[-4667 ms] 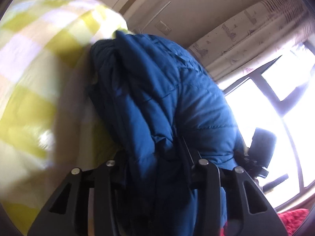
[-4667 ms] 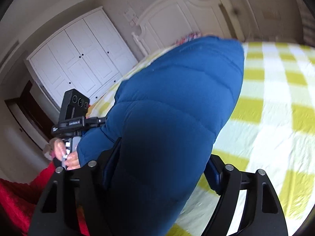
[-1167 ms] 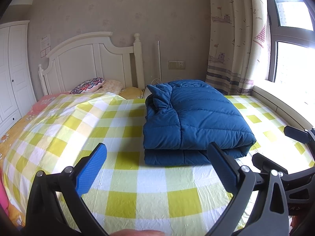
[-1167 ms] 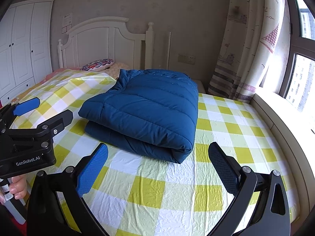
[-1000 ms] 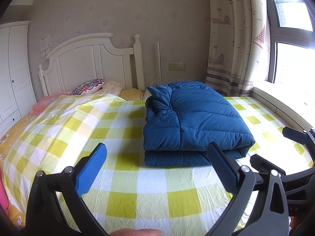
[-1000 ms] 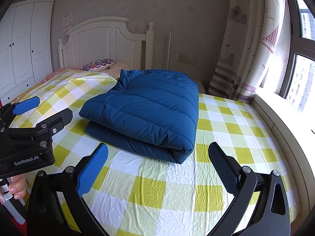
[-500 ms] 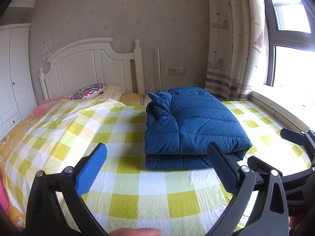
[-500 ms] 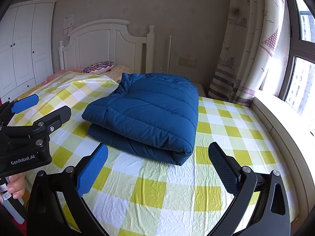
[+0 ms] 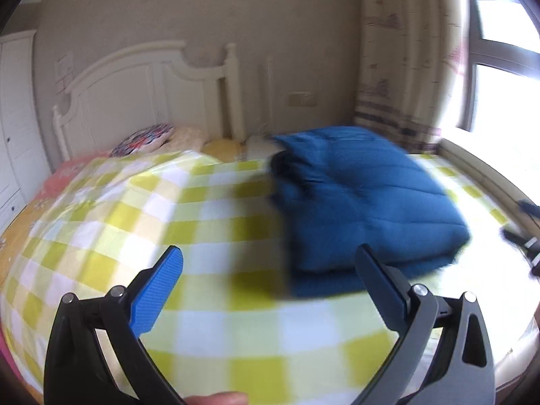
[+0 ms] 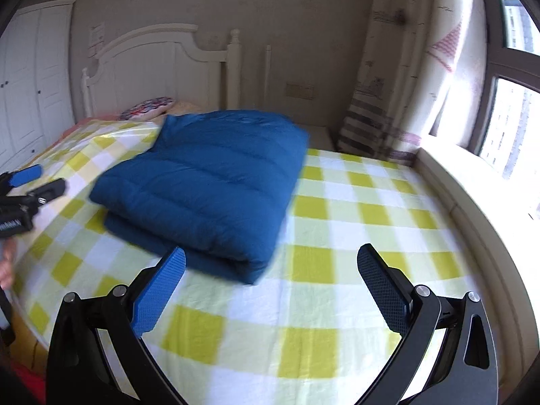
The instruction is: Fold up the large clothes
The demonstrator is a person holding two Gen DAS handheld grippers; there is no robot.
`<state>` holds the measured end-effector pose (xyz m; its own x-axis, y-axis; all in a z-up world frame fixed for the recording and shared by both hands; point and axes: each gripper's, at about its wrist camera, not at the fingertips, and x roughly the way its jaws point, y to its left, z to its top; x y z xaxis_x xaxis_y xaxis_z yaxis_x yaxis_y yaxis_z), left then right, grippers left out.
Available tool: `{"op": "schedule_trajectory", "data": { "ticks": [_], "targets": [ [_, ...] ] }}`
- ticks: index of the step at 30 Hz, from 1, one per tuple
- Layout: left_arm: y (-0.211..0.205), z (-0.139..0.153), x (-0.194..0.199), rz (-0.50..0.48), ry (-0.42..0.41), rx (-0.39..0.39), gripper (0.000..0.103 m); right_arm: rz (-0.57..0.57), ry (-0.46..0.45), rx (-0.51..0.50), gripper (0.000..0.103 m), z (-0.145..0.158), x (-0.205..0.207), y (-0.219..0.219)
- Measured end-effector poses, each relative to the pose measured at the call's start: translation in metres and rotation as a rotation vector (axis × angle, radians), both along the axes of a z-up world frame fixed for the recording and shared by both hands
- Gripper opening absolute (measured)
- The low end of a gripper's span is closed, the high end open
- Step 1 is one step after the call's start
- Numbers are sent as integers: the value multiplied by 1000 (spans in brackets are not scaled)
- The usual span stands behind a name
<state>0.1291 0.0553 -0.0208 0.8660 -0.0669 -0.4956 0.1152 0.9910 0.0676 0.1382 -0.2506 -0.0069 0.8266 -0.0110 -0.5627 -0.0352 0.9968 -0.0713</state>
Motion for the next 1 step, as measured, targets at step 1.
{"op": "schedule_trajectory", "data": {
  "ticks": [1],
  "targets": [
    [21, 1, 16, 49, 11, 8, 101, -61, -1, -16, 98, 5, 7, -28]
  ]
}}
